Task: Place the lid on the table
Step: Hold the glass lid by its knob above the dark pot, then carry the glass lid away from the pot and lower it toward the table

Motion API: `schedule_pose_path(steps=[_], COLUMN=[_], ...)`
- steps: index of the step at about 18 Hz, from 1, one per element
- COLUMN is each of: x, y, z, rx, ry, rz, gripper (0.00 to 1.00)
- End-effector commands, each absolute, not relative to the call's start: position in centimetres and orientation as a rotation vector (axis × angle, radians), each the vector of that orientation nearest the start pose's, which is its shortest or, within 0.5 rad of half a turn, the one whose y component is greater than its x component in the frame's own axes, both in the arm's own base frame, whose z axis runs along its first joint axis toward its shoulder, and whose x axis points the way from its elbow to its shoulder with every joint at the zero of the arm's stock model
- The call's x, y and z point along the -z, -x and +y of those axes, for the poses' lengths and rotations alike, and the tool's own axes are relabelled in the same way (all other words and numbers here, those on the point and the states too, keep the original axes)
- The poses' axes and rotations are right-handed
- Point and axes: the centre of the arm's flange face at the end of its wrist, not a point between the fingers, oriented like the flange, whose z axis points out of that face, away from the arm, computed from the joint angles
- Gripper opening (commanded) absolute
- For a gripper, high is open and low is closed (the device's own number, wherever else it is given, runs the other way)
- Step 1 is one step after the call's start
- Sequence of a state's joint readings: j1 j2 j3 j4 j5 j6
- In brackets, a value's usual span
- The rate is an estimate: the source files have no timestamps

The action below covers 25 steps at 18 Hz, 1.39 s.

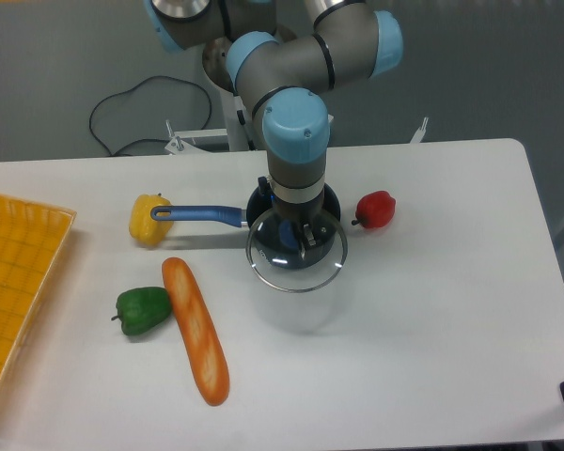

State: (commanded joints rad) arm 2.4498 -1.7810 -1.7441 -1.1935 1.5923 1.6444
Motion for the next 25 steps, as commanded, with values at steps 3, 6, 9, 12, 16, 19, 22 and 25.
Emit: schedule_pose_path(steps=[3, 6, 9, 12, 16, 19, 22, 25], x=[-32.9, -33.2, -33.2, -32.8, -32.8, -32.4, -32.8, -33.0], y=[33.9, 34.1, 34.2, 34.3, 34.6, 34.9, 35.1, 35.8], z=[45.3, 45.3, 45.4, 45.4, 45.7, 45.8, 46.1, 46.7], rx=[0.006, -0.003, -0.004, 0.003, 0.002, 0.011, -0.003, -0.018], ry=[2.937, 2.940, 2.947, 2.954, 2.952, 2.959, 2.961, 2.976], rz=[1.180, 1.168, 1.153, 1.150, 1.149, 1.150, 1.122, 1.078], gripper=[0.69, 0.69, 0.69, 0.69, 0.69, 0.69, 0.69, 0.69])
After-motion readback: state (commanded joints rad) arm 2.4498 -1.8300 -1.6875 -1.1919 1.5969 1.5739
